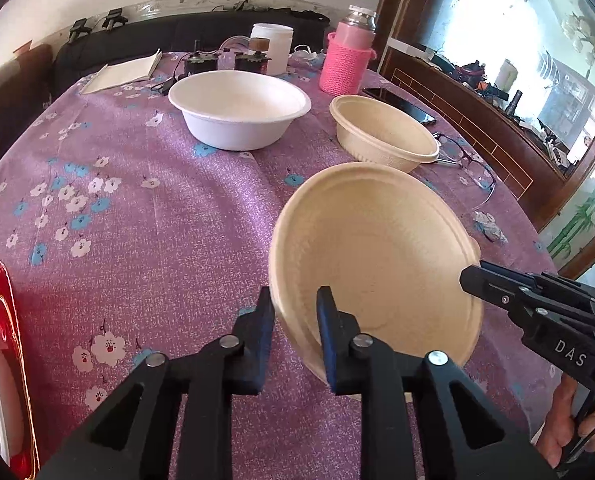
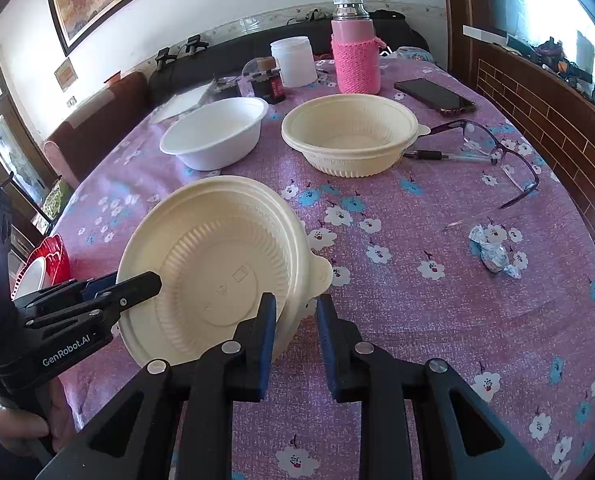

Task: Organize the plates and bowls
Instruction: 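Lift the cream bowl with both tools and carry it toward the red plates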

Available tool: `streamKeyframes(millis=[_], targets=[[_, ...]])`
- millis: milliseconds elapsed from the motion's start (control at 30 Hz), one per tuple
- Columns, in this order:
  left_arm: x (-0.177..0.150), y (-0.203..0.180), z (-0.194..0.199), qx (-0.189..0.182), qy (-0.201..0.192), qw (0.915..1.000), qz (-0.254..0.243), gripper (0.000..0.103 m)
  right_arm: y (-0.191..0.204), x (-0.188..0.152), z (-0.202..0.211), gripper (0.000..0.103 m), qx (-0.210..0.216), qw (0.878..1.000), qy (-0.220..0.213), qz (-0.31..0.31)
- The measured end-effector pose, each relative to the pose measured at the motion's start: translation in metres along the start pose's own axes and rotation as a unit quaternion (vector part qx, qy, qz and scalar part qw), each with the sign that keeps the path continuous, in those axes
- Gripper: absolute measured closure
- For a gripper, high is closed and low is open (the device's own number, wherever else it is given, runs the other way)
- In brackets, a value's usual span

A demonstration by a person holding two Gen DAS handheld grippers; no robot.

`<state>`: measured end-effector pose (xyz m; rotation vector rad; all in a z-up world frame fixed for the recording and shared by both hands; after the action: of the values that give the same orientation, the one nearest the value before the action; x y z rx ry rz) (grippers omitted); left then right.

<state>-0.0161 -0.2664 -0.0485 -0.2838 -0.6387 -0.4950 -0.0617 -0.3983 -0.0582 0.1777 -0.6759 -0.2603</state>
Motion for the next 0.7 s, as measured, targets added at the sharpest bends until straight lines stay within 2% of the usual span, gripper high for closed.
streamKeyframes(millis=[100,700], targets=[[0.001,-0.002,0.006,0.024,-0.011,0.9995,-0.019,0.084,0.005,-0.001,0.001,0.085,-0.005,1.0,-0.002,0.005],[-0.003,0.007,0.022,0.032,-0.026,0.9991,-0.01,0.084,0.023,-0.001,0.014,0.085,-0.019,0.999,-0.023,0.032]])
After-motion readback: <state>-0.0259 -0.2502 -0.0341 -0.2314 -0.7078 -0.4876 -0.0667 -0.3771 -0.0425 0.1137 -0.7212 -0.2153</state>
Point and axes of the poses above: each gripper's, at about its wrist camera, not at the fingertips, and z roughly against the way its jaws point, y to its left, x to its top, the point moved 10 cm from there along -z, roughly the way its jaws point, and after that the axes turned 6 degrees about -z, right-handed, at the moved point
